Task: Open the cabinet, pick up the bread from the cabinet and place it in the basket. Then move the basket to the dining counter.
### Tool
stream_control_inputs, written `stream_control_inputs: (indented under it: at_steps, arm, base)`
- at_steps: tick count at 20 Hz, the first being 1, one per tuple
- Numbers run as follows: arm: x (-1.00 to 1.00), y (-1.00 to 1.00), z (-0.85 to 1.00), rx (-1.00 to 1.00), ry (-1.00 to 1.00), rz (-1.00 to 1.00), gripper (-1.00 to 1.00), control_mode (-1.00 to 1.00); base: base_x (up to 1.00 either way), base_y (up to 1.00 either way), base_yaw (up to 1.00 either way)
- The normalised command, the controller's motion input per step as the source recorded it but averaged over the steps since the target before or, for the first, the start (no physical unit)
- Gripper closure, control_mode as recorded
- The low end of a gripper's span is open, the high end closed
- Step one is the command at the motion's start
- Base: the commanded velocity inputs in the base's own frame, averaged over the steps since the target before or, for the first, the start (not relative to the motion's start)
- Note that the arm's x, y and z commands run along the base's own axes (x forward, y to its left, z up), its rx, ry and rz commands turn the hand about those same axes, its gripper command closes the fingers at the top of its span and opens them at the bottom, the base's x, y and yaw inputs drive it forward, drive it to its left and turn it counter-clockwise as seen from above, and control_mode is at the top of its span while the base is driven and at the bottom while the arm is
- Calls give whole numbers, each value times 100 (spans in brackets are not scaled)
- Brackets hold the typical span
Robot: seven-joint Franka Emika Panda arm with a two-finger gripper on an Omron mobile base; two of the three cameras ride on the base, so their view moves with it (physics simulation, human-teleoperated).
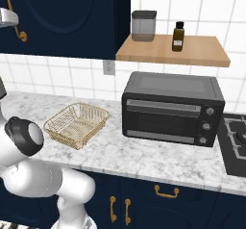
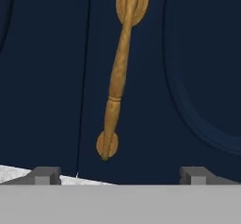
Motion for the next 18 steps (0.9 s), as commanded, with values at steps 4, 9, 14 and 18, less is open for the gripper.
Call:
stream_control_inputs:
  at_steps: [4, 9, 14, 18]
  arm:
    - [37, 0, 0, 0, -5, -2, -100, -100]
    - [42, 5, 0, 0, 0, -2, -100, -100]
    - [30, 11, 0, -1, -3, -2, -100, -100]
    - [37, 18, 0, -3, -2, -4, -100, -100]
  base:
    - [0, 0, 0]
    - [0, 0, 0]
    - [0, 0, 0]
    - [0, 0, 0]
